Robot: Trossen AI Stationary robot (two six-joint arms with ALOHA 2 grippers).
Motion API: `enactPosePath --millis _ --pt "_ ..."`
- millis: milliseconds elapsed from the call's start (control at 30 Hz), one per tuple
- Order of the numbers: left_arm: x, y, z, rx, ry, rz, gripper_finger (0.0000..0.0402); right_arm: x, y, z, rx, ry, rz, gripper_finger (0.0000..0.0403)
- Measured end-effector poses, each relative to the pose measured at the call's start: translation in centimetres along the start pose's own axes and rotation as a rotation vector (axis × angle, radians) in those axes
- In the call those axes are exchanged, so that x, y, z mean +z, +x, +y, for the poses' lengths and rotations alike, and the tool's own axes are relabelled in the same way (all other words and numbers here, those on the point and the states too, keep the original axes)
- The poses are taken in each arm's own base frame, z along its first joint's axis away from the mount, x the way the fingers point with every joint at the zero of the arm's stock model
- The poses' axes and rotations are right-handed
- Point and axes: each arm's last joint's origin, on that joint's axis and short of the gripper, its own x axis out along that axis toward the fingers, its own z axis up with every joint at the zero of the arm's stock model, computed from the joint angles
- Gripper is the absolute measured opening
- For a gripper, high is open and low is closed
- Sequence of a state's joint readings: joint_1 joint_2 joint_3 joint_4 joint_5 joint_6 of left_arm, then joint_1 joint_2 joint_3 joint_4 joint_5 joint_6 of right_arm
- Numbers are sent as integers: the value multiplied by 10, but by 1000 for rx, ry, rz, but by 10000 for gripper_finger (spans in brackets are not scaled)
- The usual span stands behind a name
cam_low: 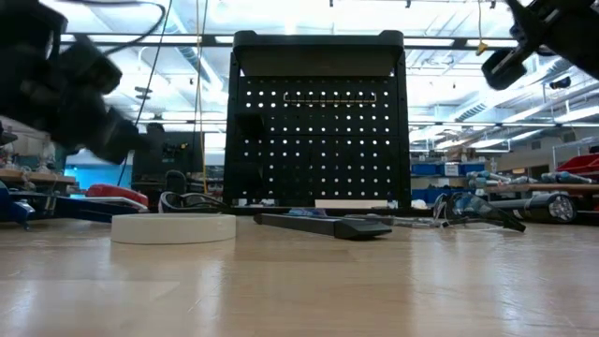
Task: Hang tools onto peg board
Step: Return to Home Position
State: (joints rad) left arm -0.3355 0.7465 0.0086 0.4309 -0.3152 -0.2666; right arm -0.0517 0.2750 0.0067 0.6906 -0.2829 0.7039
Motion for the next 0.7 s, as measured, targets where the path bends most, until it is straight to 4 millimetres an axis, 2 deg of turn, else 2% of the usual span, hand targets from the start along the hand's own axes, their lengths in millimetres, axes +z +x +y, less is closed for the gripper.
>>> enactPosePath --millis 233,533,700 --pt "-13 -2 4 40 45 132 37 4 -8 6 26 -15 -36 36" --pt "-18 -12 9 57 66 192 37 -15 -19 -9 -160 55 149 40" --pt "-11 -16 9 38 43 125 37 -25 -23 -16 -249 95 249 37"
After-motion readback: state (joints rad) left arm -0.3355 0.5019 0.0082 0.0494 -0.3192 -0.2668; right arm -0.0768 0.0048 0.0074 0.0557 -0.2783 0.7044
